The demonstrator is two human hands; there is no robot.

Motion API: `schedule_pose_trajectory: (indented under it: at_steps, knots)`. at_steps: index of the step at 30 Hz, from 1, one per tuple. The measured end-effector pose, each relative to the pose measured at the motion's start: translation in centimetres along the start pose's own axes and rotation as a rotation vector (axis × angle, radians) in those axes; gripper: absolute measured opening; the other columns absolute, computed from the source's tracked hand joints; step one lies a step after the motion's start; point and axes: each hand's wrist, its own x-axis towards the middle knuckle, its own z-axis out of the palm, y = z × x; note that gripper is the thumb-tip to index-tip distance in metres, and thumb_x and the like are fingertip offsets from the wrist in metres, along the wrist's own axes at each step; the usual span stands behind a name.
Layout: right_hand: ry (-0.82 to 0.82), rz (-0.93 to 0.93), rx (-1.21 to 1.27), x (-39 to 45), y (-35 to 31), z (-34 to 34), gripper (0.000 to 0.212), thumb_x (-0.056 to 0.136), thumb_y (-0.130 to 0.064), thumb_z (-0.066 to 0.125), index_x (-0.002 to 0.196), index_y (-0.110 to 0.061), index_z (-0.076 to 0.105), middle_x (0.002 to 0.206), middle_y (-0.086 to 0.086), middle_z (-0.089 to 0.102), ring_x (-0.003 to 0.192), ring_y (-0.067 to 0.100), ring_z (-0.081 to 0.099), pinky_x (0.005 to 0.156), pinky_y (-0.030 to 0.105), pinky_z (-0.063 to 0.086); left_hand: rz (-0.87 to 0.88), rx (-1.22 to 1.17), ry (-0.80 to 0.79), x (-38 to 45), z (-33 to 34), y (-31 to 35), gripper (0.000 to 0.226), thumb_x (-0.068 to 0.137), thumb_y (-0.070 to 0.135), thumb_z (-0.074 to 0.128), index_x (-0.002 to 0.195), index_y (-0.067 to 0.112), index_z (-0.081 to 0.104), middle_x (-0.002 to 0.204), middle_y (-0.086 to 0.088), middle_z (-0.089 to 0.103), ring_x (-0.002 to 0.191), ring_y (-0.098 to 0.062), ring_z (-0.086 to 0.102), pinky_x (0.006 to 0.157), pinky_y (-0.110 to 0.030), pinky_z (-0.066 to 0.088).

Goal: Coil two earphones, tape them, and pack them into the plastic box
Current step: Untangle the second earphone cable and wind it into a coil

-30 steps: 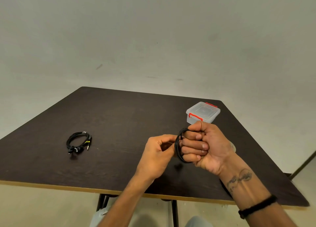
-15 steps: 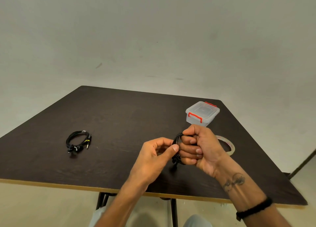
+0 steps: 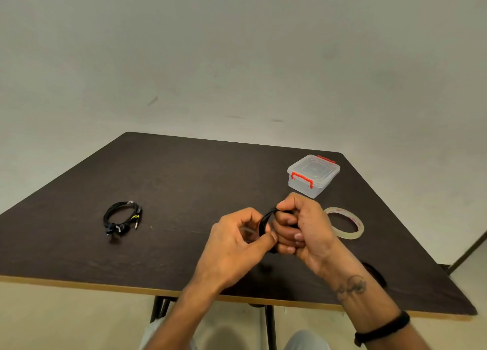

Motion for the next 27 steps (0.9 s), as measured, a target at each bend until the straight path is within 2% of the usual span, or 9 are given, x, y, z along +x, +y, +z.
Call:
schedule_pose_trajectory:
  at_steps: [5, 7, 10, 12, 14, 18, 22, 24, 27]
  knots:
    - [0.065, -0.105, -0.119, -0.1, 0.5, 1.0, 0.043, 0.094, -0.020, 0.041, 0.053, -0.020, 0.029, 0.046, 0.001, 0.021, 0.043, 0.016, 0.013, 0.055, 0.038, 0.012, 0.043, 0.085, 0.223, -0.8, 0.4, 0.2, 0.017, 0.088, 0.020, 0.079, 0.092, 0.036, 0.081, 0.082, 0.019, 0.079, 0.079, 0.005, 0.074, 0.079, -0.023, 0.063]
    - [0.108, -0.153, -0.188, -0.3, 0.6, 1.6, 0.042, 0.095, -0.019, 0.042, 0.055, -0.021, 0.028, 0.049, 0.001, 0.021, 0.045, 0.016, 0.015, 0.055, 0.037, 0.014, 0.043, 0.136, 0.262, -1.1, 0.9, 0.3, 0.022, 0.091, 0.020, 0.077, 0.098, 0.040, 0.080, 0.084, 0.024, 0.078, 0.081, 0.009, 0.073, 0.083, -0.023, 0.063]
    - [0.138, -0.254, -0.277, -0.3, 0.9, 2.1, 0.047, 0.098, -0.016, 0.043, 0.053, -0.022, 0.030, 0.049, -0.001, 0.025, 0.045, 0.013, 0.022, 0.051, 0.032, 0.021, 0.017, 0.253, 0.373, -1.1, 1.5, 0.4, 0.013, 0.091, 0.035, 0.077, 0.103, 0.038, 0.079, 0.081, 0.026, 0.074, 0.079, 0.012, 0.070, 0.082, -0.021, 0.062]
    - [0.149, -0.319, -0.287, -0.2, 1.1, 2.2, 0.047, 0.099, -0.016, 0.043, 0.054, -0.021, 0.031, 0.049, 0.001, 0.026, 0.047, 0.014, 0.024, 0.052, 0.034, 0.022, -0.039, 0.271, 0.478, -0.9, 1.6, 0.4, 0.015, 0.086, 0.047, 0.080, 0.092, 0.035, 0.074, 0.074, 0.022, 0.072, 0.069, 0.011, 0.068, 0.074, -0.020, 0.061]
    - [0.157, -0.378, -0.278, -0.3, 1.2, 2.3, 0.045, 0.096, -0.019, 0.044, 0.053, -0.021, 0.031, 0.050, 0.002, 0.025, 0.049, 0.016, 0.023, 0.053, 0.038, 0.020, -0.061, 0.234, 0.529, -0.5, 1.9, 0.3, 0.022, 0.083, 0.049, 0.082, 0.080, 0.031, 0.070, 0.065, 0.016, 0.070, 0.062, 0.005, 0.068, 0.069, -0.028, 0.062]
    - [0.180, -0.500, -0.329, -0.3, 2.0, 2.4, 0.035, 0.085, -0.024, 0.046, 0.053, -0.023, 0.031, 0.054, 0.004, 0.025, 0.054, 0.017, 0.024, 0.053, 0.039, 0.021, -0.016, 0.124, 0.517, 0.0, 2.7, 0.2, 0.011, 0.087, 0.037, 0.081, 0.084, 0.027, 0.076, 0.067, 0.014, 0.073, 0.062, 0.002, 0.071, 0.066, -0.031, 0.065]
    - [0.168, -0.654, -0.450, -0.6, 2.8, 2.1, 0.042, 0.089, -0.018, 0.047, 0.050, -0.025, 0.032, 0.052, -0.009, 0.030, 0.053, 0.012, 0.028, 0.053, 0.032, 0.025, 0.070, 0.063, 0.491, 0.3, 2.6, 0.1, 0.006, 0.087, 0.027, 0.082, 0.089, 0.022, 0.079, 0.073, 0.013, 0.075, 0.068, 0.003, 0.073, 0.067, -0.023, 0.063]
    - [0.167, -0.779, -0.566, -0.9, 3.1, 1.9, 0.041, 0.091, -0.013, 0.049, 0.054, -0.023, 0.037, 0.051, -0.009, 0.037, 0.051, 0.010, 0.033, 0.051, 0.031, 0.029, 0.092, -0.024, 0.479, 0.2, 2.5, 0.2, 0.004, 0.087, 0.020, 0.082, 0.090, 0.019, 0.080, 0.074, 0.009, 0.077, 0.070, 0.000, 0.074, 0.068, -0.023, 0.063]
    - [0.143, -1.033, -0.824, -0.9, 3.6, 1.5, 0.030, 0.097, -0.015, 0.047, 0.070, -0.009, 0.058, 0.062, -0.001, 0.057, 0.056, 0.016, 0.052, 0.056, 0.036, 0.043, 0.106, -0.215, 0.435, -0.2, 2.1, 0.5, 0.009, 0.088, 0.013, 0.081, 0.093, 0.020, 0.081, 0.082, 0.006, 0.080, 0.079, -0.009, 0.078, 0.074, -0.031, 0.065]
